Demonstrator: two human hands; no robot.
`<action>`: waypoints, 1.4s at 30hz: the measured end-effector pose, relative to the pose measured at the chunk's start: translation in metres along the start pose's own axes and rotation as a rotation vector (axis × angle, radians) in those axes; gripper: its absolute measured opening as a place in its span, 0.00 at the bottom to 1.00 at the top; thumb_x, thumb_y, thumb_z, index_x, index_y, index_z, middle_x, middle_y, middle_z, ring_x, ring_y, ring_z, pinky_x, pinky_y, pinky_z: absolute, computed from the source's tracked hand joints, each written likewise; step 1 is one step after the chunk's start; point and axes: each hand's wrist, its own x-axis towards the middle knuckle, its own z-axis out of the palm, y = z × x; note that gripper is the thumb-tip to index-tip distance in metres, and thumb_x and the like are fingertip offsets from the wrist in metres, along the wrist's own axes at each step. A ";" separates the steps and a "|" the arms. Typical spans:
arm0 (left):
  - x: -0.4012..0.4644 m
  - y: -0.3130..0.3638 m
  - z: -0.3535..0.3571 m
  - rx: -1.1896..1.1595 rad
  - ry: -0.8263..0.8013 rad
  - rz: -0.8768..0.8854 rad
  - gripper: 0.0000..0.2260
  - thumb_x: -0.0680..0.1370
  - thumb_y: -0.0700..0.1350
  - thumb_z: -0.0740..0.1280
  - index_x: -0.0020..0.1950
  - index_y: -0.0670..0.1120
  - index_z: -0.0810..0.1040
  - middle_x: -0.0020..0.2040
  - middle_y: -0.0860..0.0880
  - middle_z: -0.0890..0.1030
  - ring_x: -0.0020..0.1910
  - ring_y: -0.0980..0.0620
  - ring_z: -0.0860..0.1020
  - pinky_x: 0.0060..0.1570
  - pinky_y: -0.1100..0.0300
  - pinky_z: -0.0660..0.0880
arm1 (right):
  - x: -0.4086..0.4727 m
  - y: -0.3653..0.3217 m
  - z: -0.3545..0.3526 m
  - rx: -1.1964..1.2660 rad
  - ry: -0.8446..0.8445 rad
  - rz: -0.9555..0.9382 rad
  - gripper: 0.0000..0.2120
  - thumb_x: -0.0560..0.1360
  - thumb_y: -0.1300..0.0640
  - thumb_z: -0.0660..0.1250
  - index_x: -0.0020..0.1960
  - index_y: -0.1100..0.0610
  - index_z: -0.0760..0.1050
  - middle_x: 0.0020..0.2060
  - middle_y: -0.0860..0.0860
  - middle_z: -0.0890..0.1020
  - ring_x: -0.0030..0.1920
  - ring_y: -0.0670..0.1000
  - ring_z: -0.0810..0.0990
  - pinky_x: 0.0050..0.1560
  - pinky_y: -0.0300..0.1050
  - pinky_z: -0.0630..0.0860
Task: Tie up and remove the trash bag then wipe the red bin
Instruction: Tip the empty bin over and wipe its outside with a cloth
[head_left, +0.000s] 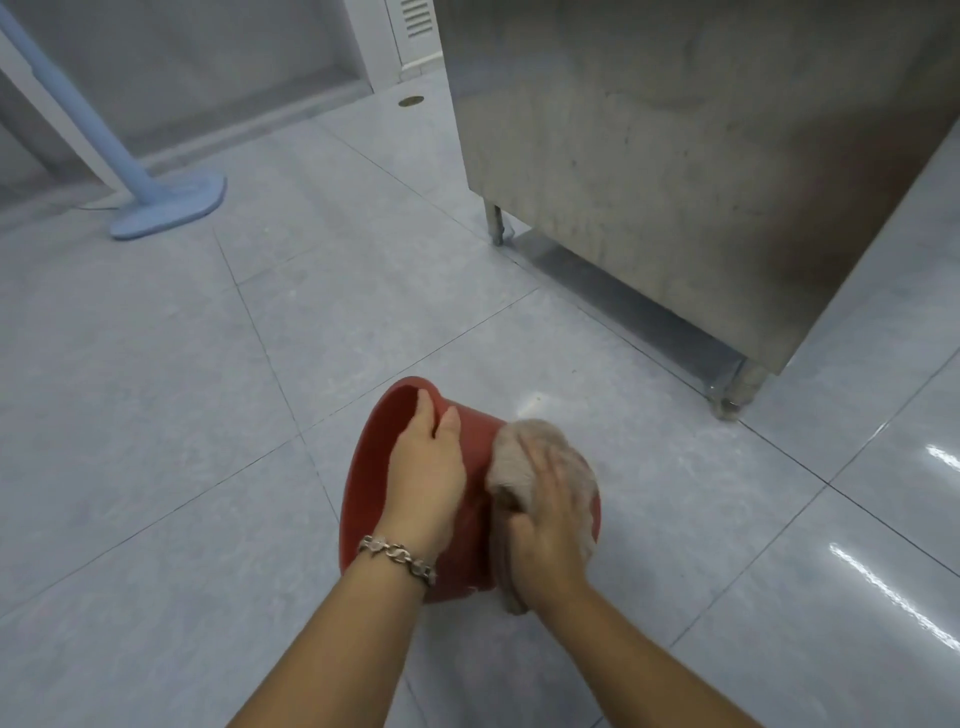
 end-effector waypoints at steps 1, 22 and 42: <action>0.006 0.000 -0.005 -0.103 -0.030 -0.077 0.24 0.81 0.50 0.58 0.76 0.53 0.56 0.73 0.51 0.66 0.65 0.51 0.71 0.66 0.57 0.66 | 0.002 -0.011 0.003 -0.014 -0.037 -0.034 0.37 0.64 0.43 0.49 0.74 0.43 0.59 0.74 0.42 0.60 0.76 0.45 0.51 0.76 0.50 0.43; -0.011 -0.020 -0.029 -0.139 -0.066 0.106 0.20 0.83 0.46 0.53 0.73 0.61 0.60 0.64 0.66 0.70 0.60 0.72 0.69 0.64 0.69 0.64 | 0.045 -0.053 0.023 -0.221 -0.240 -0.134 0.24 0.76 0.49 0.51 0.72 0.42 0.61 0.72 0.38 0.62 0.74 0.45 0.55 0.74 0.55 0.48; -0.002 -0.011 -0.008 0.185 0.000 0.176 0.20 0.83 0.50 0.49 0.75 0.60 0.57 0.29 0.56 0.67 0.28 0.59 0.66 0.28 0.67 0.65 | 0.062 0.040 -0.012 0.123 0.027 0.441 0.21 0.68 0.42 0.54 0.51 0.52 0.76 0.48 0.53 0.83 0.50 0.54 0.80 0.46 0.46 0.75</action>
